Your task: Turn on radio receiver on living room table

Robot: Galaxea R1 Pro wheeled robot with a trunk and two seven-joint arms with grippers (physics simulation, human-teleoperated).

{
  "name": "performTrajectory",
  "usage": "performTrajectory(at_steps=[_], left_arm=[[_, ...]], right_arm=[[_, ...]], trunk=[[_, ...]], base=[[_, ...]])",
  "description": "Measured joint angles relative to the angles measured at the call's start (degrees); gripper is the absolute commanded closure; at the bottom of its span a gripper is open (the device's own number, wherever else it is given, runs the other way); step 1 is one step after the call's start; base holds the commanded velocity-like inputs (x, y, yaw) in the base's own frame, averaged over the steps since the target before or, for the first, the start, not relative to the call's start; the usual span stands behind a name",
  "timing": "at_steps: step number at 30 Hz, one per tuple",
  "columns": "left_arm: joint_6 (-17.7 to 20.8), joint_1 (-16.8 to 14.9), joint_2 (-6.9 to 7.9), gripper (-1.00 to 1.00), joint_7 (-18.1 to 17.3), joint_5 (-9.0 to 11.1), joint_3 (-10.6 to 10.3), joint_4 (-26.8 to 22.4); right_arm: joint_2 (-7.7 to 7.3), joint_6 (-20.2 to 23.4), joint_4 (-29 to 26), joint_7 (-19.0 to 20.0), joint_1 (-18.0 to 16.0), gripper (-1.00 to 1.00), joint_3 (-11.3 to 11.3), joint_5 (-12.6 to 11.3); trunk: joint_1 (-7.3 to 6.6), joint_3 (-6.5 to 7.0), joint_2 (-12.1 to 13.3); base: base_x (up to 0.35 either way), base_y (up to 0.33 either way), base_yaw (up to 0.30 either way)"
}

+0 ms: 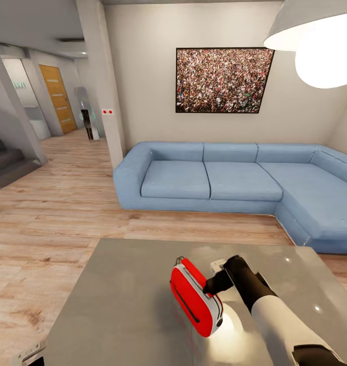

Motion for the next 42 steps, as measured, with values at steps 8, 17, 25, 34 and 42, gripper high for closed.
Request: performTrajectory(at_steps=[8, 17, 25, 34, 42], left_arm=[[0.00, 0.00, 0.14, 1.00, 0.00, -0.01, 0.04, 0.00], [0.00, 0.00, 0.20, 1.00, 0.00, -0.01, 0.06, -0.02], [0.00, 0.00, 0.25, 1.00, 0.00, -0.01, 0.06, 0.00], [0.00, 0.00, 0.25, 1.00, 0.00, -0.01, 0.06, 0.00], [-0.07, 0.00, 0.25, 1.00, 0.00, -0.01, 0.06, -0.03]], right_arm=[[-0.01, -1.42, 0.98, 0.00, 0.00, 1.00, -0.20, 0.06], [0.00, -10.01, 4.10, 0.01, 0.00, 1.00, -0.42, -0.17], [0.02, -11.35, 5.12, 0.08, -0.01, 1.00, -0.44, -0.18], [0.02, -11.33, 5.22, 0.11, -0.01, 1.00, -0.50, -0.17], [0.02, -10.98, 5.24, -0.07, -0.01, 1.00, -0.44, -0.16]], trunk=[[0.00, 0.00, 0.00], [0.00, 0.00, 0.00], [0.00, 0.00, 0.00], [0.00, 0.00, 0.00], [0.00, 0.00, 0.00]], base=[[0.000, 0.000, 0.000], [0.000, 0.000, 0.000], [0.000, 0.000, 0.000], [0.000, 0.000, 0.000], [0.000, 0.000, 0.000]])
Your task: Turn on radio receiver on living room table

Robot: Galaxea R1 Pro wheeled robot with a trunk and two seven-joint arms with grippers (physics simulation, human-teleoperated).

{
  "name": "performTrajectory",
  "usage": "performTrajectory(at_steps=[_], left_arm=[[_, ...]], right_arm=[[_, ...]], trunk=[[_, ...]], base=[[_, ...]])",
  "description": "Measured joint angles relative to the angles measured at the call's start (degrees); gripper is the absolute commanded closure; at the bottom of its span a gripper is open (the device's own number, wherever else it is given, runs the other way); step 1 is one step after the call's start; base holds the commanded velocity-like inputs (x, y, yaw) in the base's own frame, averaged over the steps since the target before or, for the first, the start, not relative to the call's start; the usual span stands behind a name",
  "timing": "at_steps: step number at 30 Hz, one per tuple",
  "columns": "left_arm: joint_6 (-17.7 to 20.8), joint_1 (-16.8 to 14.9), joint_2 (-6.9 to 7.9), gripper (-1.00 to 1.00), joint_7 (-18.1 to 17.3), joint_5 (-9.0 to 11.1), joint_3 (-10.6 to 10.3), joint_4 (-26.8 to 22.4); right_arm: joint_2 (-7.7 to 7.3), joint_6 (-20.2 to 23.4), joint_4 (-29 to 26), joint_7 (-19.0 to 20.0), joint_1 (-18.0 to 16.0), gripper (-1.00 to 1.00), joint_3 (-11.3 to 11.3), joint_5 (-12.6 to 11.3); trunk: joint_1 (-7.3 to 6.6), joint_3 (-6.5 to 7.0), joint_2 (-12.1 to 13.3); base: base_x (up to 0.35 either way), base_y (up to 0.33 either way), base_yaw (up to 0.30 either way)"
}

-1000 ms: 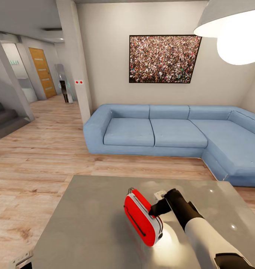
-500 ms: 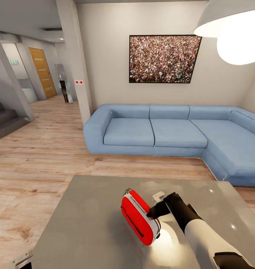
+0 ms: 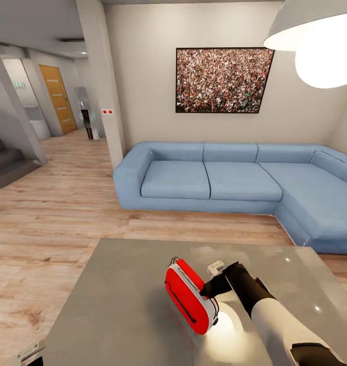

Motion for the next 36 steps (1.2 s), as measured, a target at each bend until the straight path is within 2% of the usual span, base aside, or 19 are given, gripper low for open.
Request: performTrajectory(at_steps=[8, 34, 36], left_arm=[[-0.01, 0.00, 0.00, 1.00, 0.06, 0.00, 0.00, 0.01], [-0.02, 0.00, -0.16, 1.00, 0.18, 0.00, 0.00, 0.00], [0.03, 0.00, -0.11, 1.00, 0.17, 0.00, 0.00, 0.02]], right_arm=[[0.00, 1.83, 0.02, -0.10, 0.01, 1.00, 0.00, 0.04], [0.00, 2.94, 0.00, -0.01, 0.00, 1.00, 0.00, 0.09], [0.00, 2.91, 0.00, -0.02, 0.00, 1.00, 0.00, 0.09]], trunk=[[0.00, 0.00, 0.00], [5.70, -4.66, -10.41], [5.71, -4.67, -10.43]], base=[[0.000, 0.000, 0.000], [0.000, 0.000, 0.000], [0.000, 0.000, 0.000]])
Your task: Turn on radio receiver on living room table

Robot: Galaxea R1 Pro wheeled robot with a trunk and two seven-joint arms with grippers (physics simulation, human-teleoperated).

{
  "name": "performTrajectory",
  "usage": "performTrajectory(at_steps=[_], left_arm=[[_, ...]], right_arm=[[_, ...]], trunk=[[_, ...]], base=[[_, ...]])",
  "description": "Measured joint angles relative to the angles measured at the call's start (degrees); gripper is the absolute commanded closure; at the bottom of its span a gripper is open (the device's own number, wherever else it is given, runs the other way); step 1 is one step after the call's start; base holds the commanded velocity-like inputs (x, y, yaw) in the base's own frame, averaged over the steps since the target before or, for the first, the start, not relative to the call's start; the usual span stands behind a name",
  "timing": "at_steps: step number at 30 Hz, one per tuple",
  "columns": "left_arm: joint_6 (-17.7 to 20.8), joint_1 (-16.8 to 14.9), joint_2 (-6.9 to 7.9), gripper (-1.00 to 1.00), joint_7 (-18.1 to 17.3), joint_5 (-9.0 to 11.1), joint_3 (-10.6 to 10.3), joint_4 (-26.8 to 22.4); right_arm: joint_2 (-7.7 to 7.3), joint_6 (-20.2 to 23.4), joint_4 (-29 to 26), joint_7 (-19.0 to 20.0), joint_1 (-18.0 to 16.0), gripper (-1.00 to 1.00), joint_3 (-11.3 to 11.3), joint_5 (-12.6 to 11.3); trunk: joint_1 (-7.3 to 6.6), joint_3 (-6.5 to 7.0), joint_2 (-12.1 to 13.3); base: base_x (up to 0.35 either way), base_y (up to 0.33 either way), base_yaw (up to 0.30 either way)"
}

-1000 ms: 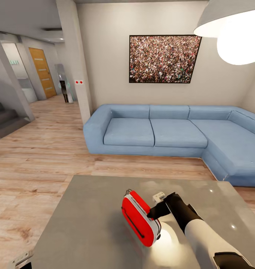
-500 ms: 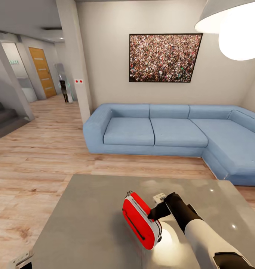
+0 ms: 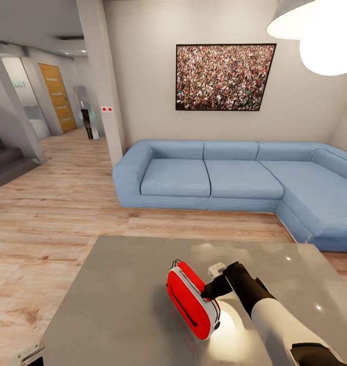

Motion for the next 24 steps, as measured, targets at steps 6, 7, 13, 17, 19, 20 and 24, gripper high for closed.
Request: performTrajectory(at_steps=[6, 7, 13, 17, 19, 20, 24], left_arm=[[0.03, 0.00, -0.05, 1.00, 0.00, 0.00, 0.00, -0.01], [0.04, 0.00, -0.06, 1.00, 0.00, 0.00, 0.00, 0.00], [0.00, 0.00, -0.19, 1.00, 0.01, 0.00, -0.03, -0.01], [-0.02, 0.00, -0.18, 1.00, 0.01, 0.00, -0.05, 0.00], [-0.03, 0.02, -0.20, 1.00, 0.01, 0.01, -0.07, 0.00], [-0.04, 0.02, -0.21, 1.00, 0.01, 0.01, -0.08, 0.00], [-0.05, 0.02, -0.23, 1.00, 0.01, 0.01, -0.09, 0.00]], right_arm=[[0.00, 0.00, 0.00, 0.00, 0.00, 1.00, 0.00, -0.05], [0.00, -0.01, 0.00, 0.00, 0.00, 1.00, 0.00, -0.01], [0.00, 0.08, 0.00, 0.00, 0.00, 1.00, 0.00, 0.00], [0.00, 0.06, 0.02, 0.00, 0.00, 1.00, 0.00, 0.00], [-0.01, 0.14, 0.01, 0.02, -0.06, 1.00, -0.03, -0.33], [-0.02, 0.21, -0.08, 0.02, -0.07, 1.00, -0.04, -0.64], [-0.01, 0.62, -0.64, 0.05, -0.06, 1.00, 0.00, -1.51]], trunk=[[0.00, 0.00, 0.00], [0.00, 0.00, 0.00], [1.31, -1.07, -2.39], [2.19, -1.79, -4.00], [2.62, -2.14, -4.81], [2.84, -2.31, -5.21], [3.50, -2.86, -6.43]], base=[[0.000, 0.000, 0.000], [0.000, 0.000, 0.000], [0.000, 0.000, 0.000], [0.000, 0.000, 0.000], [0.000, 0.000, 0.000], [0.000, 0.000, 0.000], [0.000, 0.000, 0.000]])
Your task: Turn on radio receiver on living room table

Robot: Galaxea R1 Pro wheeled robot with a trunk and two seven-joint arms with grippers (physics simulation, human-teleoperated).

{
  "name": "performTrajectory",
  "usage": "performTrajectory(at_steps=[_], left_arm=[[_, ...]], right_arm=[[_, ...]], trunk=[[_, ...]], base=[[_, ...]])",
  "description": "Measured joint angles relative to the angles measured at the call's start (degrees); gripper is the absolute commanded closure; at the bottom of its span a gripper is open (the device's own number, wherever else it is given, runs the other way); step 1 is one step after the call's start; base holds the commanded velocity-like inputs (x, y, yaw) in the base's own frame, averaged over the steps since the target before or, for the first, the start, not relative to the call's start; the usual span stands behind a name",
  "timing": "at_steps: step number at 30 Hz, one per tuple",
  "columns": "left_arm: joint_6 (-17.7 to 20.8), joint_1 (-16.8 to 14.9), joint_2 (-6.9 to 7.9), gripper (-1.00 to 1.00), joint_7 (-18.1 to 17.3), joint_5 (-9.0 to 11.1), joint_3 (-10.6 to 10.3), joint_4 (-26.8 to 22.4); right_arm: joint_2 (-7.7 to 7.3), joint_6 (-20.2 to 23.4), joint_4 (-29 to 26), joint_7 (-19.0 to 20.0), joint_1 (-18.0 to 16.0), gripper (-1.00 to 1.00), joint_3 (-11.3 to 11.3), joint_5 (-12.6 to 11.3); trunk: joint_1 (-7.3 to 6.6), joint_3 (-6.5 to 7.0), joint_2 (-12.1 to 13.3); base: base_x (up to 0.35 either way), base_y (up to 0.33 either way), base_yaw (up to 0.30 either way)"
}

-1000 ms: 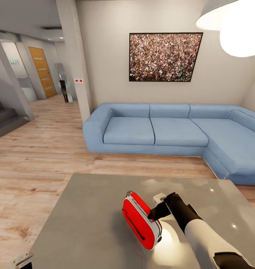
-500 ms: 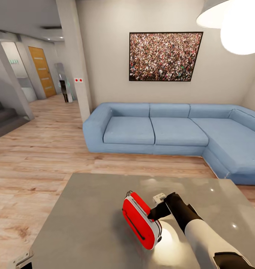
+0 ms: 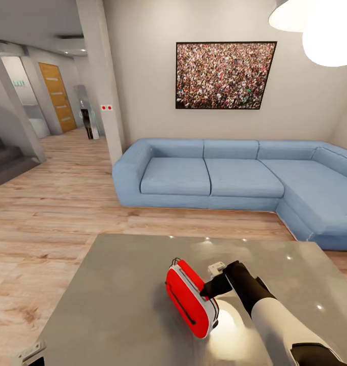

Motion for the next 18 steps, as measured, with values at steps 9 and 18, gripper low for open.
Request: performTrajectory(at_steps=[9, 18], left_arm=[[-0.01, 0.33, -0.33, 1.00, -0.08, 0.09, 0.08, -0.09], [0.00, 0.74, -3.00, 1.00, -0.13, 0.14, 0.19, -0.13]], right_arm=[[0.32, -0.16, 0.34, -0.20, -0.32, 1.00, 0.14, 0.25], [0.89, -0.25, 0.38, -0.21, -0.47, 1.00, 0.18, 1.16]], trunk=[[0.00, 0.00, 0.03], [0.00, 0.00, 0.04]], base=[[0.000, 0.000, 0.000], [0.000, 0.000, 0.000]])
